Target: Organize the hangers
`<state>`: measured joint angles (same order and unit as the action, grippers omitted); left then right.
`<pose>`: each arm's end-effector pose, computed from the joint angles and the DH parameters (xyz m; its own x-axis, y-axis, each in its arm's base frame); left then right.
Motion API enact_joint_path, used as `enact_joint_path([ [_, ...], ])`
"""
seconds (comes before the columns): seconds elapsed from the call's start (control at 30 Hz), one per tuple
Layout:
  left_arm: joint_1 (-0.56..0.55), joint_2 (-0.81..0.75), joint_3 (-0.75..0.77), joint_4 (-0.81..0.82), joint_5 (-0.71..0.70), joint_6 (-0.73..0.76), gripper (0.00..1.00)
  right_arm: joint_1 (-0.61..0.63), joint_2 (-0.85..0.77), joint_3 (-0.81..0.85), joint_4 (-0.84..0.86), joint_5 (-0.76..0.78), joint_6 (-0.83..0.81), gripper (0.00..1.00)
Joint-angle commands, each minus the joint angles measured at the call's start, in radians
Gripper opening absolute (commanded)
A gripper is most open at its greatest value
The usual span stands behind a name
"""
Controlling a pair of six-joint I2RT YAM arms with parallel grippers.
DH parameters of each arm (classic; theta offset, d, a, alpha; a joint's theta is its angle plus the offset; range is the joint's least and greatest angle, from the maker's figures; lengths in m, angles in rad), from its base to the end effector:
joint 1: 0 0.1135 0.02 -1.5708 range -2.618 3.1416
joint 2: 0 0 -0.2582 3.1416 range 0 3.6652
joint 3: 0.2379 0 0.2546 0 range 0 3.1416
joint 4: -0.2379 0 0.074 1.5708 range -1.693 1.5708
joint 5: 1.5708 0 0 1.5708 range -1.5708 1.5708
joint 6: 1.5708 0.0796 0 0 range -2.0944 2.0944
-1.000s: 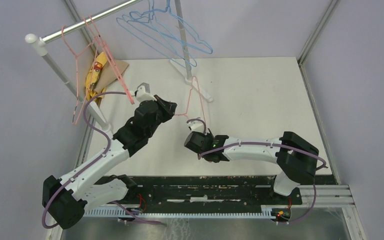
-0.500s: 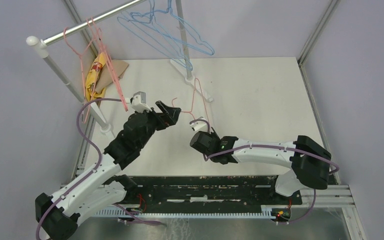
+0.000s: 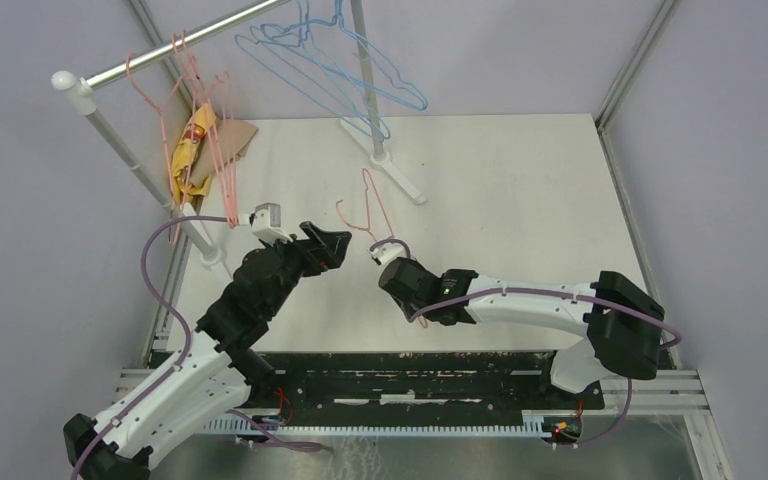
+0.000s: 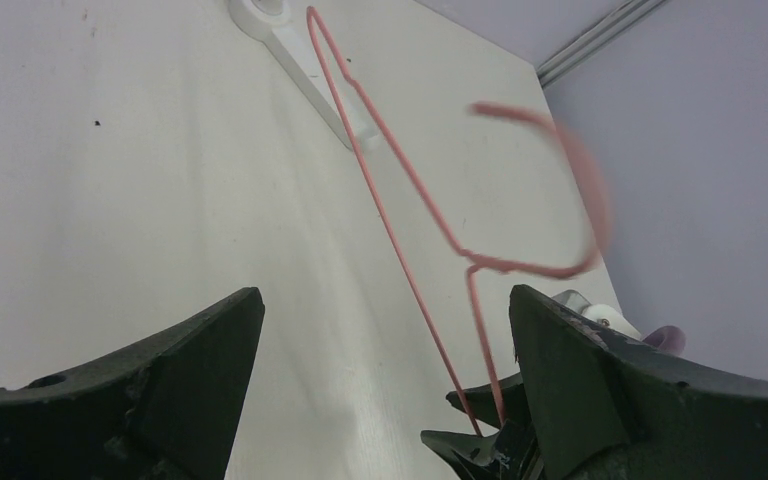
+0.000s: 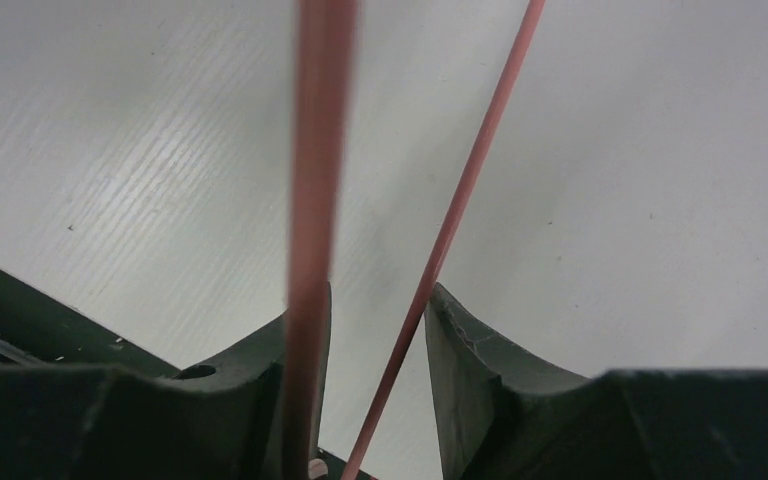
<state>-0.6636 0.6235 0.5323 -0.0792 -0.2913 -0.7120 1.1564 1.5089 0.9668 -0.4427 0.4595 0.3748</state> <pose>0.1798 -0.1115 0.2760 -0.3409 -0.5278 -0.7779 0.1906 0.7715 -0.6070 0.1641 0.2854 0.1739 -0.5764 -0.4954 -0.6499 -0.5487 0.8239 -0.1414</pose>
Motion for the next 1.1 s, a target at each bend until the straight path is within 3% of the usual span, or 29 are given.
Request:
enact_joint_path([
  [0.0, 0.0, 0.031, 0.029, 0.01, -0.014, 0.066, 0.99, -0.004, -0.006, 0.055, 0.07, -0.069, -0.038, 0.01],
  [0.47, 0.001, 0.008, 0.075, 0.009, 0.0, 0.1, 0.99, -0.106, -0.106, 0.169, 0.067, -0.289, -0.161, 0.01],
  [1.07, -0.001, -0.103, -0.004, -0.092, -0.047, 0.103, 0.99, -0.156, 0.182, 0.695, -0.043, -0.506, -0.26, 0.01],
])
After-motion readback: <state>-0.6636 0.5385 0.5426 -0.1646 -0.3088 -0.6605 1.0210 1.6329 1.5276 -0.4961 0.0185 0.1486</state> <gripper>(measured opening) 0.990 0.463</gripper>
